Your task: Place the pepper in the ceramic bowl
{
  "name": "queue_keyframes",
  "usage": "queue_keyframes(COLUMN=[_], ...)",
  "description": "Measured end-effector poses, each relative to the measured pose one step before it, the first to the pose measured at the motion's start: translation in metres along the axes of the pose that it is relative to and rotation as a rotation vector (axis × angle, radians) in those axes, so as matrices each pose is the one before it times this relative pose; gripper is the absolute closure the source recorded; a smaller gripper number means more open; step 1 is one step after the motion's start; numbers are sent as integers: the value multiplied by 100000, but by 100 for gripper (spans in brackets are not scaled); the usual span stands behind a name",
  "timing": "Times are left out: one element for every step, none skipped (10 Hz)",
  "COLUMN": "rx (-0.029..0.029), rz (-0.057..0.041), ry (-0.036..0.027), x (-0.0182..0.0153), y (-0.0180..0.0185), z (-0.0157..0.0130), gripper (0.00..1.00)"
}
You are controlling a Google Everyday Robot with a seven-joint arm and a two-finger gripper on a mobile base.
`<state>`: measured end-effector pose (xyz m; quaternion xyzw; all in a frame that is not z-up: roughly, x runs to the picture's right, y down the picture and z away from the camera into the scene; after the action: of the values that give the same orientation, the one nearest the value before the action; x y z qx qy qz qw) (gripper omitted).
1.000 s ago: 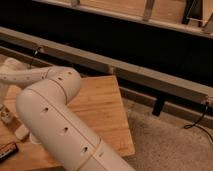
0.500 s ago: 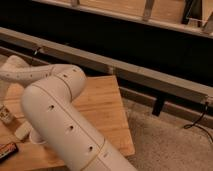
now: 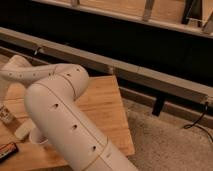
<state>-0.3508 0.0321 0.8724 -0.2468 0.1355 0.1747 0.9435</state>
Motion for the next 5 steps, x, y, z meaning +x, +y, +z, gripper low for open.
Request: queue_keyframes(rx=[-3764,-3169,-2694,-514,1544], rz=[5482,4882,6199,7009,9044], ry=[-4799,-4242,-4413,-3533,-2391], x=[-23,-18,115,215,504], y=[-545,-645,-1141,-1721,-2493], z=[-1292,-1327,-1567,-1385,-1160], gripper=[20,20,20,20,20])
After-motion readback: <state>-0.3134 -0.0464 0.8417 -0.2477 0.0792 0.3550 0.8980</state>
